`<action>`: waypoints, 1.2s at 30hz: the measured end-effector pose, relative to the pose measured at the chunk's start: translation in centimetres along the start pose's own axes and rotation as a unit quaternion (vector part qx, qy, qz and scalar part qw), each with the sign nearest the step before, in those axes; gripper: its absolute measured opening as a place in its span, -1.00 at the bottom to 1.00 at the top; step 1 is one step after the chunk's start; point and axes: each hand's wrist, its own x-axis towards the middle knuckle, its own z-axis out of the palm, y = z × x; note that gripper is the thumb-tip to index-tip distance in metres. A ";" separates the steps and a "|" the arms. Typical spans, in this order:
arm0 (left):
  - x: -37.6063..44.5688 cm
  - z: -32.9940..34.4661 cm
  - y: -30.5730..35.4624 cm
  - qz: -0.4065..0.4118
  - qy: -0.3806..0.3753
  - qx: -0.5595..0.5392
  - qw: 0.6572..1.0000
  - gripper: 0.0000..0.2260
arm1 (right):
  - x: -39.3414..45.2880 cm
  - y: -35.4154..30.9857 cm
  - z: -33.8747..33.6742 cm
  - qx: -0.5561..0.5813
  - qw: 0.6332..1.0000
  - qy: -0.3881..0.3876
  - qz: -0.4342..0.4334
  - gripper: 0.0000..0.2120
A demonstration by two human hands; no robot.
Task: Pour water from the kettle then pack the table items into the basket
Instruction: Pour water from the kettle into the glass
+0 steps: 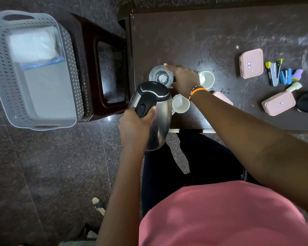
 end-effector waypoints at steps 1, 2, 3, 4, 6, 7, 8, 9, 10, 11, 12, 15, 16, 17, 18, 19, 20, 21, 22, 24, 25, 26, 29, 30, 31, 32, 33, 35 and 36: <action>0.0 0.0 0.0 0.000 0.000 -0.001 1.000 -0.70 | 0.0 0.0 0.1 -0.003 1.000 0.002 0.000 -0.40; 0.0 0.0 0.0 -0.001 -0.001 -0.002 1.000 -0.70 | 0.1 -0.1 0.2 -0.006 1.000 0.004 0.000 -0.41; 0.0 -0.1 -0.1 -0.003 -0.003 -0.002 1.000 -0.70 | 0.1 -0.1 0.2 -0.009 1.000 0.004 0.000 -0.41; 0.0 -0.1 -0.1 -0.004 -0.005 -0.002 1.000 -0.70 | 0.2 -0.1 0.3 -0.011 1.000 0.003 -0.001 -0.40; 0.0 -0.2 -0.1 -0.005 -0.010 -0.004 1.000 -0.71 | 0.2 0.0 0.3 -0.012 1.000 0.004 0.000 -0.39; 0.1 -0.2 -0.1 -0.006 -0.011 -0.005 1.000 -0.72 | 0.2 0.0 0.3 -0.013 1.000 0.005 0.001 -0.39; 0.1 -0.2 -0.1 -0.007 -0.011 -0.005 1.000 -0.72 | 0.2 0.0 0.3 -0.015 1.000 0.005 0.003 -0.39; 0.1 -0.2 -0.1 -0.007 -0.011 -0.006 1.000 -0.72 | 0.3 0.0 0.3 -0.018 1.000 0.004 0.005 -0.39; 0.1 -0.2 -0.1 -0.008 -0.011 -0.007 1.000 -0.73 | 0.3 0.1 0.3 -0.020 1.000 0.003 0.007 -0.40; 0.0 -0.2 -0.2 -0.008 -0.012 -0.009 1.000 -0.73 | 0.3 0.1 0.3 -0.022 1.000 0.002 0.009 -0.40; 0.0 -0.2 -0.2 -0.008 -0.013 -0.010 1.000 -0.73 | 0.3 0.1 0.2 -0.024 1.000 0.003 0.011 -0.40; 0.1 -0.2 -0.3 -0.007 -0.013 -0.009 1.000 -0.73 | 0.3 0.1 0.2 -0.028 1.000 0.006 0.012 -0.41; 0.1 -0.3 -0.3 -0.007 -0.013 -0.010 1.000 -0.72 | 0.3 0.1 0.2 -0.029 1.000 0.005 0.011 -0.40; 0.2 -0.3 -0.4 -0.007 -0.013 -0.010 1.000 -0.72 | 0.2 0.1 0.2 -0.029 1.000 0.004 0.009 -0.40; 0.3 -0.3 -0.4 -0.007 -0.013 -0.009 1.000 -0.72 | 0.2 0.1 0.2 -0.029 1.000 0.004 0.008 -0.41; 0.3 -0.3 -0.5 -0.006 -0.013 -0.006 1.000 -0.72 | 0.2 0.1 0.2 -0.029 1.000 0.005 0.008 -0.41; 0.3 -0.3 -0.5 -0.005 -0.012 -0.004 1.000 -0.72 | 0.2 0.1 0.3 -0.031 0.999 0.008 0.009 -0.40; 0.3 -0.3 -0.5 -0.003 -0.012 -0.004 1.000 -0.71 | 0.3 0.0 0.3 -0.037 0.999 0.012 0.011 -0.40; 0.4 -0.3 -0.6 -0.001 -0.011 -0.003 1.000 -0.71 | 0.3 -0.1 0.4 -0.046 0.999 0.015 0.012 -0.38; 0.4 -0.3 -0.6 0.001 -0.010 -0.002 1.000 -0.71 | 0.3 -0.1 0.5 -0.062 0.998 0.019 0.012 -0.37; 0.4 -0.2 -0.7 0.001 -0.009 -0.001 1.000 -0.71 | 0.3 -0.1 0.5 -0.066 0.998 0.018 0.012 -0.37; 0.4 -0.3 -0.7 0.001 -0.008 0.000 1.000 -0.72 | 0.4 -0.1 0.5 -0.068 0.997 0.017 0.013 -0.36; 0.4 -0.2 -0.8 -0.001 -0.008 -0.005 1.000 -0.72 | 0.4 -0.1 0.5 -0.069 0.997 0.017 0.015 -0.36; 0.4 -0.3 -0.8 -0.002 -0.008 -0.005 1.000 -0.72 | 0.4 -0.1 0.5 -0.069 0.997 0.018 0.015 -0.36; 0.5 -0.3 -0.8 -0.003 -0.009 -0.005 1.000 -0.71 | 0.4 -0.1 0.5 -0.067 0.998 0.018 0.014 -0.37; 0.5 -0.3 -0.8 -0.003 -0.009 -0.004 1.000 -0.71 | 0.4 -0.1 0.5 -0.063 0.998 0.016 0.013 -0.37; 0.5 -0.3 -0.8 -0.002 -0.009 -0.004 1.000 -0.71 | 0.4 -0.1 0.5 -0.055 0.998 0.013 0.013 -0.37; 0.5 -0.2 -0.8 -0.002 -0.008 -0.005 1.000 -0.72 | 0.3 0.1 0.4 -0.034 0.999 0.009 0.013 -0.37; 0.5 -0.2 -0.8 -0.002 -0.008 -0.005 1.000 -0.72 | 0.2 0.1 0.4 -0.023 1.000 0.009 0.013 -0.38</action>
